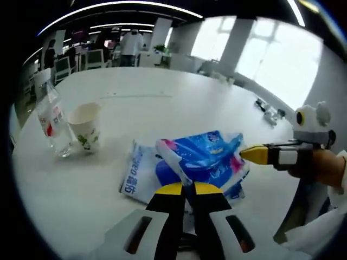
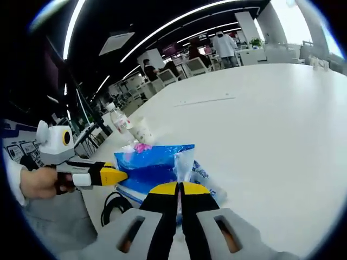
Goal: Arrange the tabletop items into an orderly group along one side of the table until the central work area is clear of visible clutter.
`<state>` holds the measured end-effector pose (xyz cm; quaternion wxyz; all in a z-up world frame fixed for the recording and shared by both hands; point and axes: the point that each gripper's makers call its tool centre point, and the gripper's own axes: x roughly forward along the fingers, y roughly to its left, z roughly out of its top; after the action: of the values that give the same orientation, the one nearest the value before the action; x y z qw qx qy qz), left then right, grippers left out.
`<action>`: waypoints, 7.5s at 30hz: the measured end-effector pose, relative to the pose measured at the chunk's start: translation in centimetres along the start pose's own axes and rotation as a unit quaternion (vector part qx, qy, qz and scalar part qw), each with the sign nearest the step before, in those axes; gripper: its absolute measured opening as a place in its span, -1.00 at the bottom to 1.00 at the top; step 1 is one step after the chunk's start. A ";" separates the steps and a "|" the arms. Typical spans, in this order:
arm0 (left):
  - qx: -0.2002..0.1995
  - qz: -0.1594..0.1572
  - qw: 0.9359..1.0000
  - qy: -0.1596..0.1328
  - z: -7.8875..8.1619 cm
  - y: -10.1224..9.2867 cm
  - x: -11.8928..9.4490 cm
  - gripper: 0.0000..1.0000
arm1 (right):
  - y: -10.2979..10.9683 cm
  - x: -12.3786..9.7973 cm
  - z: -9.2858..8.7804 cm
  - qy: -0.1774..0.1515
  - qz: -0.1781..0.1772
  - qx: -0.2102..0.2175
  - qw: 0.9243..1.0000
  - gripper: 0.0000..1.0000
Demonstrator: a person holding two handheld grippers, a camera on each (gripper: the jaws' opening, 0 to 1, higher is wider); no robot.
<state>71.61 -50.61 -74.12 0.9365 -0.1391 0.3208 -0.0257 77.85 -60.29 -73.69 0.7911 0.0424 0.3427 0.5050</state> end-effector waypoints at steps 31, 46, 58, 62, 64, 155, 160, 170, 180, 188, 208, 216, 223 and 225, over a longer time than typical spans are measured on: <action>0.045 -0.046 0.998 -0.003 5.3 -5.8 7.8 -0.99 | -9.0 -3.5 4.1 -0.038 -0.067 0.002 0.997 -1.00; 0.041 -0.048 0.998 0.000 6.4 -5.7 10.4 -0.99 | -10.8 -3.0 4.8 -0.040 -0.073 0.006 0.996 -1.00; 0.029 -0.044 0.999 0.003 6.2 -5.6 12.4 -0.98 | -12.5 -2.0 5.2 -0.033 -0.072 0.005 0.997 -1.00; 0.025 -0.039 0.999 0.004 6.2 -5.1 12.9 -0.98 | -12.8 -1.4 5.2 -0.031 -0.068 0.004 0.997 -1.00; 0.021 -0.037 0.999 0.005 6.1 -4.8 13.3 -0.98 | -13.0 -1.0 5.1 -0.030 -0.068 0.004 0.997 -1.00; -0.001 0.030 0.999 -0.022 6.2 -3.1 16.1 0.07 | -15.9 1.3 3.1 0.006 -0.085 -0.026 0.996 -0.03; 0.009 0.051 0.998 -0.031 6.9 -2.4 15.2 0.60 | -15.3 0.4 3.6 -0.004 -0.086 -0.020 0.996 0.29; 0.042 0.066 0.997 -0.020 7.1 -2.1 12.0 0.76 | -13.8 -0.4 3.8 -0.011 -0.084 -0.014 0.996 0.36; 0.062 0.064 0.996 -0.019 8.4 -1.9 9.4 0.66 | -11.6 -2.7 4.8 -0.039 -0.086 0.012 0.995 0.30; 0.067 0.055 0.996 -0.019 7.6 -2.0 7.5 0.65 | -11.2 -4.2 4.2 -0.040 -0.106 0.006 0.994 0.31; 0.058 0.047 0.997 -0.018 6.4 0.8 4.4 0.59 | -7.7 -4.4 2.8 -0.036 -0.124 0.004 0.992 0.29; 0.062 0.043 0.997 -0.016 5.7 1.3 4.6 0.56 | -7.4 -3.8 2.6 -0.035 -0.121 0.016 0.992 0.26; 0.050 0.054 0.997 0.001 3.4 3.9 3.8 0.55 | -5.7 -2.8 0.4 -0.017 -0.102 0.029 0.994 0.21; 0.051 0.057 0.997 0.004 3.0 4.8 3.7 0.54 | -5.2 -2.7 -0.1 -0.012 -0.100 0.033 0.994 0.19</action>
<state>76.18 -45.80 -75.32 0.9409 -0.0728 0.3305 0.0110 81.10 -65.03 -74.56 0.8398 0.0403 0.3520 0.4115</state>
